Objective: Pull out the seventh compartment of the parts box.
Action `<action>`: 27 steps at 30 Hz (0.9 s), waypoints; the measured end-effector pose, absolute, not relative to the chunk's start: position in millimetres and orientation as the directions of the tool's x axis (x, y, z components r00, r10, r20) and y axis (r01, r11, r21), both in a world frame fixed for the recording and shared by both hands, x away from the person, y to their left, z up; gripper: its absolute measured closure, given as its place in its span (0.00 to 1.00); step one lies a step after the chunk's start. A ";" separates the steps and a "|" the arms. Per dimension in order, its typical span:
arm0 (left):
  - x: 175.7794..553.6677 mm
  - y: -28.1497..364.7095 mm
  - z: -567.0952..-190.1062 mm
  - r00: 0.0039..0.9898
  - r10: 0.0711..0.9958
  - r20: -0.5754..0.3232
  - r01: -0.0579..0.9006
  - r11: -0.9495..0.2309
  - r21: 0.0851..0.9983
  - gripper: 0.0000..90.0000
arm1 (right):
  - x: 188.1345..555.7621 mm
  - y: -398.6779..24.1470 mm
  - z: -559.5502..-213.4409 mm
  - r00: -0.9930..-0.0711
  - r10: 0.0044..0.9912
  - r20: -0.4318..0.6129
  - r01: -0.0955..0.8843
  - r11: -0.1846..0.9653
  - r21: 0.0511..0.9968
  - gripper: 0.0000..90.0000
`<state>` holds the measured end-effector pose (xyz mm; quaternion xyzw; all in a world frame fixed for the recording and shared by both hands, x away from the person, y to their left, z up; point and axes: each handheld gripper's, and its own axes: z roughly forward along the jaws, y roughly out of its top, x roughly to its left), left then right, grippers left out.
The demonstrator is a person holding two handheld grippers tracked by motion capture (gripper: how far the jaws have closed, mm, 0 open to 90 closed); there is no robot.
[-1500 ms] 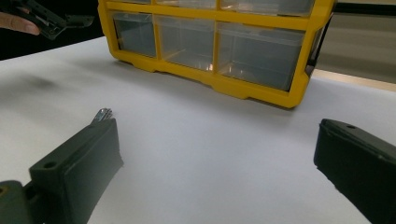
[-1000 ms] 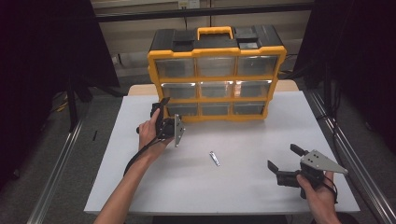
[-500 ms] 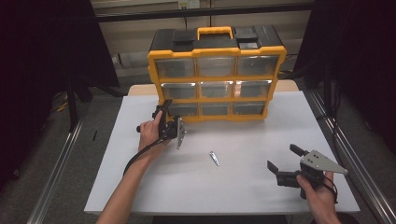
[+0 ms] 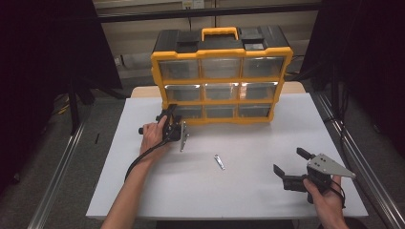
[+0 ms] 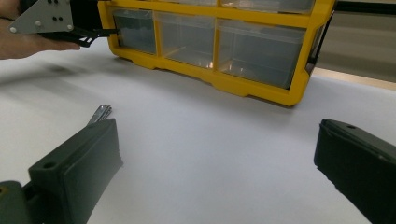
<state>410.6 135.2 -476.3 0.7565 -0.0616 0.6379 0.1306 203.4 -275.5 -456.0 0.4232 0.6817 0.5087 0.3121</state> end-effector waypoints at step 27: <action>415.5 137.6 -482.2 0.174 -0.020 0.984 -0.257 -0.966 0.025 0.60 | 203.4 -276.6 -456.1 -0.436 0.900 0.007 0.261 0.119 0.958 0.00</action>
